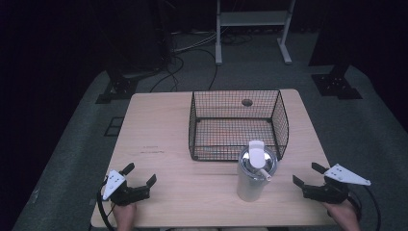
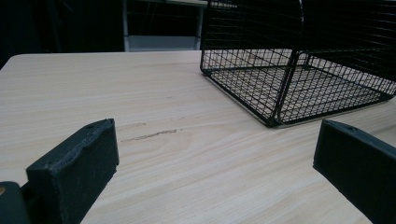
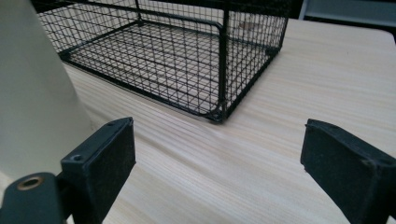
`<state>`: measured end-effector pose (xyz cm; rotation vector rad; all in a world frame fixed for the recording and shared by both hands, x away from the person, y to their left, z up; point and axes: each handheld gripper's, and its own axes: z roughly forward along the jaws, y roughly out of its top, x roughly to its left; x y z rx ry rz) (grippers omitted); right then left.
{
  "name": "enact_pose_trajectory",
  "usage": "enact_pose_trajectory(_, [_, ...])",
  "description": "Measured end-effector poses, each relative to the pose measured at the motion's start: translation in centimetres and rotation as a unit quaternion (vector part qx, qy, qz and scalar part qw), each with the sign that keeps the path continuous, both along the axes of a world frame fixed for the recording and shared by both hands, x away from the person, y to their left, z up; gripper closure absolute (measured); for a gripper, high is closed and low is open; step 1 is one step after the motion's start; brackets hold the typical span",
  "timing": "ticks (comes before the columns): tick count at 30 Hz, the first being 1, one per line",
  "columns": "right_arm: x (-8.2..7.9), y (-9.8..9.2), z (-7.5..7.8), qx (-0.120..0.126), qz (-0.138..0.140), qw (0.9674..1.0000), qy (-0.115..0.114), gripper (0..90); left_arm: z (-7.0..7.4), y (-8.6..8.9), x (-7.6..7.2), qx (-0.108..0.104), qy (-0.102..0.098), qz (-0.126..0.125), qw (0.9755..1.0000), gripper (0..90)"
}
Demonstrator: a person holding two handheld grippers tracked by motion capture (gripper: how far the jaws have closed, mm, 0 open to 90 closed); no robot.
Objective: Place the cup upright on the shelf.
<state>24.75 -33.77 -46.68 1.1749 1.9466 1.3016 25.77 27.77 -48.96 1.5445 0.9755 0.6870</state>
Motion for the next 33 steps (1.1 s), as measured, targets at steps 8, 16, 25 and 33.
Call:
enact_pose_trajectory(8, [-0.3, 0.6, 0.6, -0.013, 0.03, 0.9995, -0.003, 9.5, 0.0, 0.1, -0.1, -0.004, -0.003, -0.003, 1.0, 0.0])
enact_pose_trajectory(16, [-1.3, 2.0, 1.2, -0.031, 0.071, 0.997, -0.007, 9.5, 0.0, 0.1, -0.2, -0.003, -0.005, -0.005, 1.0, 0.0])
enact_pose_trajectory(25, [-2.0, 3.4, 2.3, -0.031, 0.12, 0.9922, -0.013, 9.4, 0.0, 0.2, -0.2, -0.013, -0.007, -0.002, 0.9999, 0.0])
enact_pose_trajectory(33, [-2.6, 4.9, 2.8, -0.045, 0.166, 0.9851, -0.006, 9.5, 0.0, 0.2, -0.2, -0.008, -0.007, -0.004, 0.9999, 0.0])
